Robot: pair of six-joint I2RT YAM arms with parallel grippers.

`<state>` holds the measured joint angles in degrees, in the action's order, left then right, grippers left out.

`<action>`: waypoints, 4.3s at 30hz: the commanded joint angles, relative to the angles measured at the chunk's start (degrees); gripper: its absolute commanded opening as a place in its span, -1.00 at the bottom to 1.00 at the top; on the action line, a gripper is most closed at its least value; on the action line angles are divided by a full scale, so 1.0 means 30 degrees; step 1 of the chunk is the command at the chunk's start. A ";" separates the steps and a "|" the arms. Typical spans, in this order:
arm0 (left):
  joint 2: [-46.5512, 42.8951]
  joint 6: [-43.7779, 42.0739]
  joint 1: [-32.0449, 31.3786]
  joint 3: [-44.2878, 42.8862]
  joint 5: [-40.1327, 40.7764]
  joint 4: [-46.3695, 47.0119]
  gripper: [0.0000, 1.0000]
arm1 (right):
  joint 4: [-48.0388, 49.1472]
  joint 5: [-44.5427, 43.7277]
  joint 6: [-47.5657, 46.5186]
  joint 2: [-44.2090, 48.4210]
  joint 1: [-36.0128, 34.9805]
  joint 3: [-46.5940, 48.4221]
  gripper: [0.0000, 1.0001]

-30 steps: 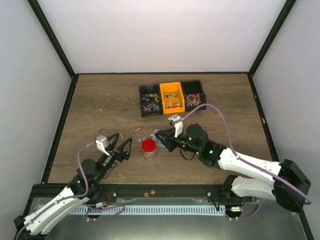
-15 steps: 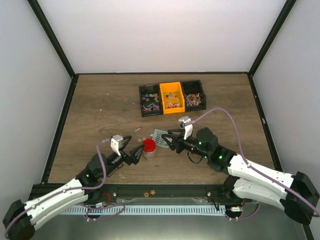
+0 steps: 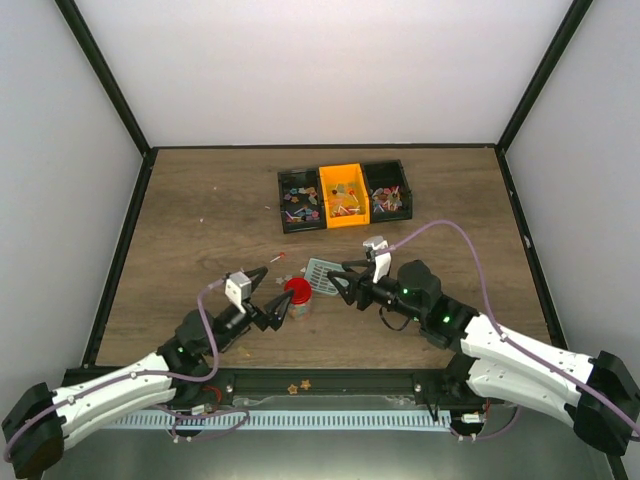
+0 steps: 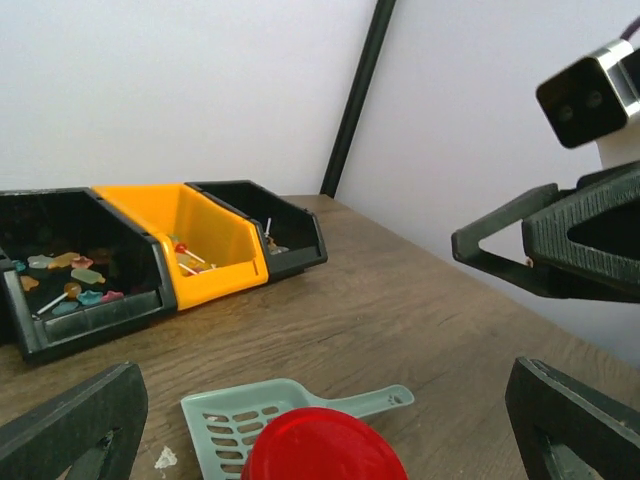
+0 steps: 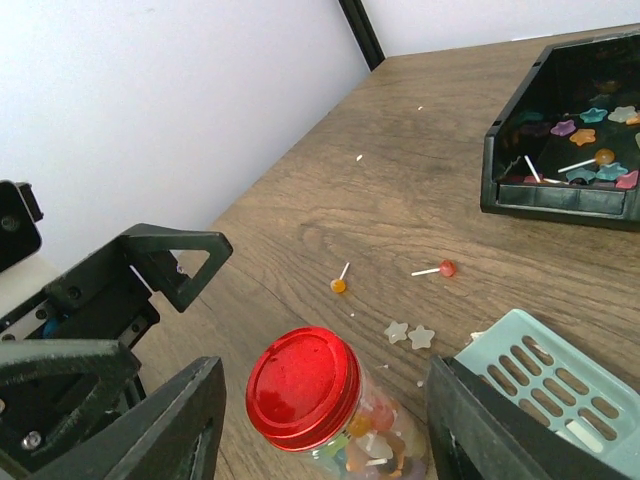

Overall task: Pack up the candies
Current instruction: Screw the bottle lid onto the packing bottle.

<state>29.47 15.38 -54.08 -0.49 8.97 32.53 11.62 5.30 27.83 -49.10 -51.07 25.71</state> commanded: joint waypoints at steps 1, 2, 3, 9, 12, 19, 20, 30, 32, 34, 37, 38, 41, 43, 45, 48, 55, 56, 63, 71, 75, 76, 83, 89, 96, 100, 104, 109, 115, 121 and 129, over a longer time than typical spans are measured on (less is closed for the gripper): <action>0.1319 -0.1516 -0.0599 0.3291 0.0419 0.2032 1.00 | 0.0022 -0.0325 -0.0109 0.0401 0.0120 -0.0084 0.17; 0.1983 -0.1697 -0.0717 0.3268 0.0508 0.2484 1.00 | 0.0039 -0.0345 -0.0108 0.0452 0.0119 -0.0102 0.19; 0.2671 -0.1873 -0.0831 0.3203 0.0479 0.3141 1.00 | 0.0008 -0.0381 -0.0094 0.0524 0.0119 -0.0119 0.22; 0.5701 -0.2577 -0.1395 0.3031 0.1504 0.5016 1.00 | -0.0191 -0.0398 -0.0225 0.0784 0.0119 -0.0215 0.31; 0.5527 -0.2686 -0.1376 0.3064 0.1177 0.5049 1.00 | -0.0268 -0.0481 -0.0211 0.0882 0.0119 -0.0332 0.33; 0.6889 -0.2921 -0.1393 0.3233 0.1092 0.6092 1.00 | -0.0075 -0.0274 -0.0036 0.0627 0.0117 -0.0358 0.35; 0.7254 -0.2975 -0.1381 0.3214 0.0925 0.6521 1.00 | -0.0105 -0.0273 0.0022 0.0561 0.0104 -0.0320 0.34; 1.1297 -0.3250 -0.1373 0.3575 0.0307 1.0387 1.00 | -0.0062 -0.0419 0.0032 0.0344 0.0115 -0.0368 0.34; 1.2207 -0.3278 -0.1379 0.3715 0.0401 1.1327 1.00 | -0.0142 -0.0475 0.0038 0.0320 0.0119 -0.0343 0.33; 1.2993 -0.3277 -0.1380 0.3772 0.0468 1.2108 1.00 | -0.0204 -0.0503 0.0040 0.0313 0.0118 -0.0314 0.33; 1.3985 -0.3280 -0.1373 0.3795 0.0458 1.2960 1.00 | -0.0232 -0.0550 0.0073 0.0324 0.0119 -0.0335 0.33; 1.4234 -0.3291 -0.1389 0.3796 0.0593 1.3151 1.00 | -0.0239 -0.0564 0.0090 0.0314 0.0119 -0.0339 0.33; 1.4872 -0.3294 -0.1385 0.3781 0.0936 1.3570 1.00 | -0.0148 -0.0593 0.0099 0.0262 0.0119 -0.0352 0.33; 1.5296 -0.3294 -0.1376 0.3782 0.0963 1.3984 1.00 | -0.0081 -0.0568 0.0113 0.0178 0.0119 -0.0365 0.33; 1.5832 -0.3225 -0.1385 0.3792 0.1014 1.4374 1.00 | -0.0009 -0.0580 0.0112 0.0048 0.0119 -0.0341 0.33; 1.7051 -0.3029 -0.1395 0.3789 0.0957 1.5435 1.00 | 0.0078 -0.0518 0.0084 -0.0200 0.0120 -0.0269 0.33; 2.2283 -0.2675 -0.1382 0.3777 0.1008 2.0189 0.82 | 0.0172 -0.0507 0.0038 -0.0448 0.0119 -0.0254 0.33; 2.3141 -0.2680 -0.1394 0.3780 0.0783 2.1152 0.81 | 0.0123 -0.0507 0.0031 -0.0423 0.0104 -0.0237 0.33; 2.3367 -0.3026 -0.1626 0.3788 0.1142 2.2177 0.82 | -0.0231 -0.0872 -0.0041 -0.0077 0.0119 -0.0244 0.33; 1.8383 -0.3280 -0.1671 0.3778 0.1842 1.7003 0.72 | -0.0074 -0.0574 0.0007 -0.0098 0.0119 -0.0234 0.32; 1.7514 -0.3280 -0.1675 0.3791 0.1827 1.5843 0.72 | 0.0188 -0.0286 0.0013 -0.0249 0.0121 -0.0229 0.32; 1.7587 -0.3291 -0.1672 0.3796 0.1805 1.5899 0.74 | 0.0220 -0.0249 0.0009 -0.0307 0.0119 -0.0201 0.32; 2.2236 -0.3321 -0.1670 0.3740 0.2124 2.0264 0.75 | 0.0329 -0.0325 -0.0044 -0.0550 0.0120 -0.0126 0.33; 2.6135 -0.3005 -0.1680 0.3343 0.1854 2.3021 0.79 | 0.0243 -0.0322 -0.0126 -0.0742 0.0138 -0.0159 0.33; 2.0495 -0.3579 -0.1661 0.3751 0.1956 1.9068 0.80 | 0.0264 -0.0473 -0.0176 -0.0592 0.0147 -0.0206 0.33; 1.8323 -0.3528 -0.1677 0.3603 0.2354 1.6287 0.80 | 0.0380 -0.0407 -0.0134 -0.0595 0.0148 -0.0320 0.33; 1.8374 -0.3658 -0.1669 0.3588 0.2277 1.6580 0.77 | 0.0535 -0.0296 -0.0151 -0.0682 0.0137 -0.0289 0.33; 1.9130 -0.3973 -0.1682 0.2971 0.2231 1.6571 0.74 | 0.0471 -0.0235 -0.0252 -0.0742 0.0140 -0.0141 0.33; 1.9589 -0.4218 -0.1660 0.2330 0.2379 1.5880 0.69 | 0.0427 -0.0360 -0.0240 -0.0706 0.0130 -0.0249 0.33; 2.0879 -0.4487 -0.1649 0.1808 0.2169 1.6746 0.68 | 0.0582 -0.0343 -0.0369 -0.1068 0.0149 -0.0107 0.33; 2.2136 -0.4525 -0.1573 0.1617 0.2233 1.7872 0.64 | 0.0674 -0.0260 -0.0436 -0.1308 0.0148 -0.0077 0.32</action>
<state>94.48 2.50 -58.87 -0.32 15.57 81.60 12.10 4.71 27.64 -52.75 -51.07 24.27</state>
